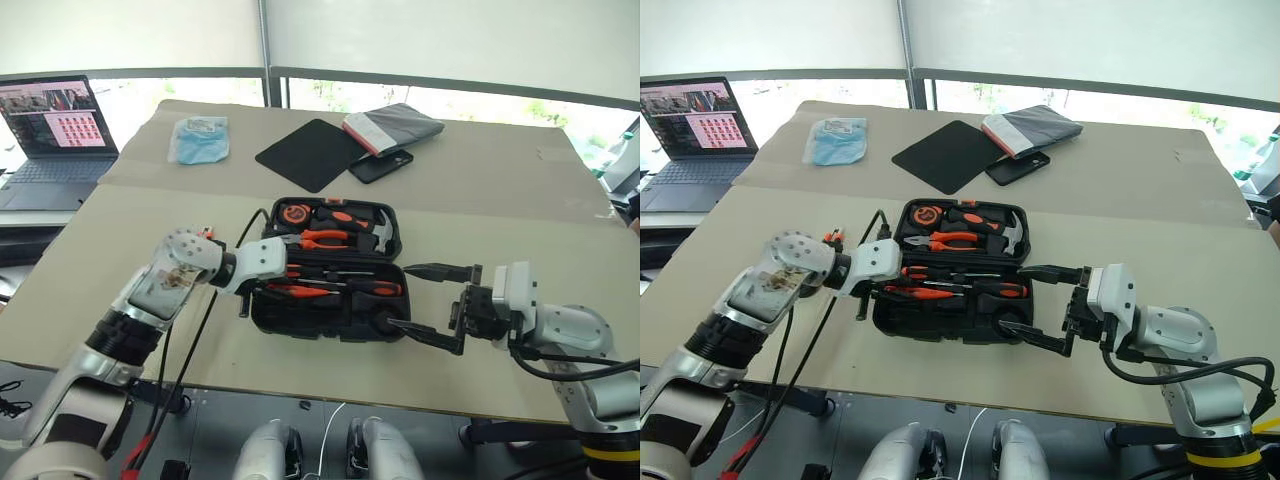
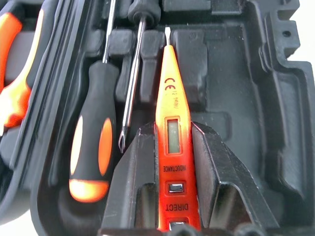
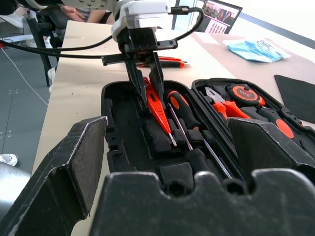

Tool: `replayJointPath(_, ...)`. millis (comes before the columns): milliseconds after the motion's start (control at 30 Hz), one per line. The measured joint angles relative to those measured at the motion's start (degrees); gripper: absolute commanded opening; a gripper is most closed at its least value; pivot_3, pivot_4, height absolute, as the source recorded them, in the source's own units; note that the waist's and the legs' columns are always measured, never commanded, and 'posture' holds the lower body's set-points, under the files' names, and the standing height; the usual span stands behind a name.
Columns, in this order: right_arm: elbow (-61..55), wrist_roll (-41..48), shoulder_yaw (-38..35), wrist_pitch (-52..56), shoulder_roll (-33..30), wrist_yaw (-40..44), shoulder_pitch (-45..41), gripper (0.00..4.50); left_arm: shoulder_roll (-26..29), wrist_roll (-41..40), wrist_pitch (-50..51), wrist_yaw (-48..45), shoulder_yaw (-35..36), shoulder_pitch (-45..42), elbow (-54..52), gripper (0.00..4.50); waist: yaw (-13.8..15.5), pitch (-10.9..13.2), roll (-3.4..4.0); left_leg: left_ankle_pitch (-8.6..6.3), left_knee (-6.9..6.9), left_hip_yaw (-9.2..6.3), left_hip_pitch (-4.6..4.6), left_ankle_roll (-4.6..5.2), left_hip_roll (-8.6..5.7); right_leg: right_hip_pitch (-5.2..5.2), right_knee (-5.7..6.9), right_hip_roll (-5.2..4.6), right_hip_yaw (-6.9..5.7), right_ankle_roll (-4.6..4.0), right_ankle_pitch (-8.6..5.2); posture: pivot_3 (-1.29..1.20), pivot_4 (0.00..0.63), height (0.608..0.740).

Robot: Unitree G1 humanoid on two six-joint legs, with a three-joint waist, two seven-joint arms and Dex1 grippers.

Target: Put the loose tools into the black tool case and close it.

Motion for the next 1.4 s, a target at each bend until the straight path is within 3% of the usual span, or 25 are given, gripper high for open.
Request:
replayJointPath(333,0.0,0.0,0.2,0.0,0.4,0.0,0.2,4.5,1.0,5.4,-2.3,-1.9,-2.9,-2.6,0.5,0.5,-0.3,0.0,0.0,0.0,0.02,0.0,0.07,-0.01,0.03,0.04,0.03,0.06,0.04,-0.01,0.0,0.0,0.15,0.74)
replayJointPath(600,0.0,-0.1,0.8,0.0,1.1,0.0,0.2,4.5,0.1,5.4,2.2,-2.3,-2.2,-2.1,0.1,0.5,-0.4,0.0,0.0,0.01,0.03,0.0,0.09,-0.02,0.07,0.04,0.05,0.1,0.06,-0.01,-0.01,0.0,0.15,0.74)
replayJointPath(633,0.0,-0.2,0.9,0.0,1.2,0.0,0.2,4.5,-0.7,4.3,3.0,-2.2,-1.1,-1.3,0.0,1.51,-0.4,0.0,0.01,0.01,0.03,0.0,0.1,-0.01,0.06,0.05,0.05,0.08,0.06,-0.01,-0.01,0.0,0.15,0.74)
replayJointPath(733,0.2,-0.6,1.3,-0.1,1.9,-0.1,0.0,4.5,-3.7,1.5,1.8,-0.8,1.1,1.6,1.0,2.56,-0.2,0.0,0.0,0.0,0.14,0.0,0.02,0.01,0.06,0.03,0.07,0.06,0.02,0.0,0.0,0.0,0.15,0.74)
replayJointPath(900,0.4,-0.7,1.7,-0.2,2.0,0.0,-0.1,4.5,-2.9,-3.5,-4.9,-1.9,6.9,1.1,2.8,4.42,-0.1,0.0,0.0,0.0,0.18,-0.01,-0.02,0.01,0.06,0.01,0.08,0.02,0.01,-0.01,0.01,0.0,0.15,0.74)
replayJointPath(933,0.5,-0.7,1.7,-0.2,2.0,-0.1,-0.1,4.5,-2.6,-4.1,-5.0,-2.3,7.9,0.7,2.8,4.47,-0.1,0.0,0.0,0.0,0.18,-0.01,-0.01,0.01,0.06,0.02,0.08,0.02,0.01,-0.01,0.01,0.0,0.15,0.74)
replayJointPath(1067,0.9,-0.9,1.7,-0.4,2.0,-0.2,-0.1,4.5,-2.6,-8.0,-4.3,-3.0,11.3,0.2,2.6,4.47,-0.1,0.0,0.0,0.0,0.18,0.0,0.05,0.01,0.05,0.06,0.12,0.03,0.02,0.0,0.0,0.0,0.15,0.74)
replayJointPath(1167,1.2,-1.2,1.7,-0.7,2.4,-0.3,0.0,4.5,-3.9,-7.9,-5.5,-2.4,11.1,3.0,3.2,3.76,-0.1,0.0,0.0,0.0,0.2,0.0,0.04,0.01,0.05,0.06,0.13,0.05,0.01,0.0,0.01,0.0,0.15,0.74)
replayJointPath(1267,1.2,-1.3,1.7,-0.8,2.8,-0.4,-0.1,4.5,-7.9,-8.0,-5.1,0.4,11.1,3.9,6.2,2.56,-0.1,0.0,-0.01,0.0,0.3,0.0,0.01,0.01,0.05,0.06,0.2,0.05,0.0,0.0,0.01,0.0,0.15,0.74)
replayJointPath(1400,1.2,-1.7,1.7,-0.9,2.9,-0.4,0.0,4.5,-8.6,-7.1,-6.7,2.8,11.1,3.9,10.0,1.11,-0.2,0.0,-0.01,0.0,0.3,0.0,0.04,0.01,0.05,0.05,0.23,0.04,0.02,0.0,0.0,0.0,0.15,0.74)
